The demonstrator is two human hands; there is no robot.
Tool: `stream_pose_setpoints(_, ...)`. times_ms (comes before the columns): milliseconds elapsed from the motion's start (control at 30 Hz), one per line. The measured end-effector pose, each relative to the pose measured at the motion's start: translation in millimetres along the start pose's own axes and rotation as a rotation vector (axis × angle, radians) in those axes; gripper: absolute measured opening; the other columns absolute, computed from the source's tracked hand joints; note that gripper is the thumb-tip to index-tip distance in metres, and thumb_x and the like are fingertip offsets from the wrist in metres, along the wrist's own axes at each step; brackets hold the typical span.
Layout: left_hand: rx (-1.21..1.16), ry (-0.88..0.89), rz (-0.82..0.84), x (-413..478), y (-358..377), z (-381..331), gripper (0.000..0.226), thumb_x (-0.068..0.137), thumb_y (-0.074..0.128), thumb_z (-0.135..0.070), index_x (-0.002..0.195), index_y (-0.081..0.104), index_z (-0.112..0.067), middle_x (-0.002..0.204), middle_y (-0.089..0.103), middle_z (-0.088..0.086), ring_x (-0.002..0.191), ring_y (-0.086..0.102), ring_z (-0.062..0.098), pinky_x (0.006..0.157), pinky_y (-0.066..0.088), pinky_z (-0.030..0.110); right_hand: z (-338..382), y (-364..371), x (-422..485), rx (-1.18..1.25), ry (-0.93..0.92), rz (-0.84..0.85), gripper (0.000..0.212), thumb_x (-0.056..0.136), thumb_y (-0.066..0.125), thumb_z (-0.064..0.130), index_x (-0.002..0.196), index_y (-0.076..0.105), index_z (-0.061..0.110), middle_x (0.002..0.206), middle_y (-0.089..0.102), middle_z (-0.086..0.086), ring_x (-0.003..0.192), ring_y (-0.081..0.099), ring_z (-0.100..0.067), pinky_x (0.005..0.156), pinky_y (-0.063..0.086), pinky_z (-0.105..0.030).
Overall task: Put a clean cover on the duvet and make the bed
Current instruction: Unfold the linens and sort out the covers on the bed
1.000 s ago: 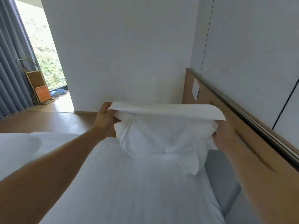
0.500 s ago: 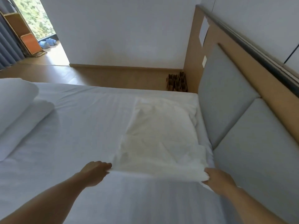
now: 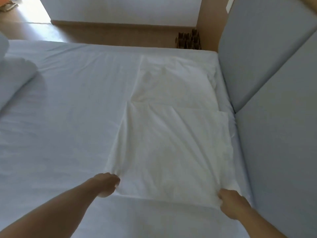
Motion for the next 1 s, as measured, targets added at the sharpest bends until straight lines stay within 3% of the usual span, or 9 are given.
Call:
stream_pose_setpoints(67,-0.086,-0.04,-0.026,19,-13,4,0.041,0.102,0.043,-0.03,0.142,0.047,-0.031,0.147,0.048,-0.001,0.131,0.05,0.021,0.103,0.04,0.032,10,-10,14,0.108,0.002,0.046,0.043,0.087,0.049,0.033,0.13,0.052,0.029,0.133,0.059,0.001,0.117,0.059,-0.02,0.089,0.044,-0.028)
stream_pose_setpoints(167,-0.167,-0.088,-0.2,56,-61,12,0.045,0.1,0.044,-0.03,0.145,0.044,-0.03,0.149,0.047,0.001,0.133,0.047,0.021,0.106,0.04,0.034,31,-67,61,0.201,-0.062,-0.231,0.044,0.095,0.051,0.04,0.136,0.049,0.027,0.13,0.063,0.003,0.115,0.06,-0.02,0.089,0.047,-0.027)
stream_pose_setpoints(267,-0.179,-0.066,-0.39,90,-122,18,0.055,0.097,0.049,-0.025,0.15,0.036,-0.022,0.155,0.038,-0.002,0.14,0.038,0.02,0.108,0.039,0.038,59,-129,117,0.277,-0.158,-0.399,0.054,0.098,0.05,0.036,0.148,0.039,0.02,0.148,0.048,-0.002,0.133,0.045,-0.022,0.103,0.042,-0.034)
stream_pose_setpoints(433,-0.137,-0.06,-0.447,149,-193,21,0.073,0.098,0.054,-0.034,0.157,0.015,-0.017,0.165,0.015,-0.002,0.151,0.016,0.018,0.113,0.034,0.041,93,-190,202,0.125,-0.265,-0.353,0.076,0.098,0.054,0.039,0.158,0.014,0.016,0.166,0.011,-0.003,0.153,0.007,-0.019,0.121,0.017,-0.036)
stream_pose_setpoints(700,-0.018,-0.12,-0.401,249,-242,43,0.097,0.097,0.056,-0.047,0.157,-0.012,-0.012,0.166,-0.013,0.002,0.153,-0.01,0.019,0.122,0.018,0.045,91,-227,284,-0.062,-0.183,-0.369,0.124,0.075,0.072,0.064,0.158,-0.009,0.02,0.166,-0.007,-0.002,0.153,-0.009,-0.021,0.121,0.008,-0.053)
stream_pose_setpoints(767,-0.018,-0.14,-0.367,269,-236,47,0.104,0.092,0.059,-0.053,0.157,-0.013,-0.016,0.167,-0.002,0.005,0.154,0.0,0.023,0.122,0.016,0.046,89,-219,295,-0.059,-0.141,-0.354,0.137,0.062,0.076,0.07,0.158,-0.007,0.02,0.165,0.008,-0.005,0.153,0.003,-0.024,0.119,0.009,-0.056)
stream_pose_setpoints(833,-0.041,-0.151,-0.348,284,-226,48,0.109,0.085,0.064,-0.055,0.158,-0.008,-0.019,0.164,0.016,0.005,0.151,0.016,0.024,0.121,0.012,0.046,91,-207,301,-0.081,-0.093,-0.372,0.135,0.05,0.076,0.075,0.154,0.012,0.017,0.151,0.035,-0.007,0.142,0.032,-0.026,0.115,0.019,-0.053)
stream_pose_setpoints(900,-0.016,-0.158,-0.393,288,-222,44,0.105,0.083,0.067,-0.053,0.159,0.002,-0.02,0.158,0.029,0.006,0.146,0.029,0.025,0.12,0.015,0.044,96,-200,300,-0.108,-0.062,-0.453,0.106,0.047,0.075,0.073,0.132,0.041,0.02,0.125,0.055,-0.003,0.118,0.052,-0.026,0.106,0.03,-0.046)
stream_pose_setpoints(1000,0.004,-0.156,-0.469,275,-217,26,0.074,0.088,0.062,-0.045,0.151,0.028,-0.024,0.144,0.051,0.004,0.132,0.049,0.025,0.111,0.031,0.037,103,-190,280,-0.111,-0.056,-0.516,0.064,0.068,0.071,0.067,0.107,0.049,0.021,0.102,0.066,-0.001,0.097,0.063,-0.024,0.091,0.036,-0.038)
Point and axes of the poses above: each hand's wrist, its own x-axis towards the middle knuckle, its own y-axis out of the palm, z = x × y, the point moved 2 cm from there along x, towards the middle knuckle
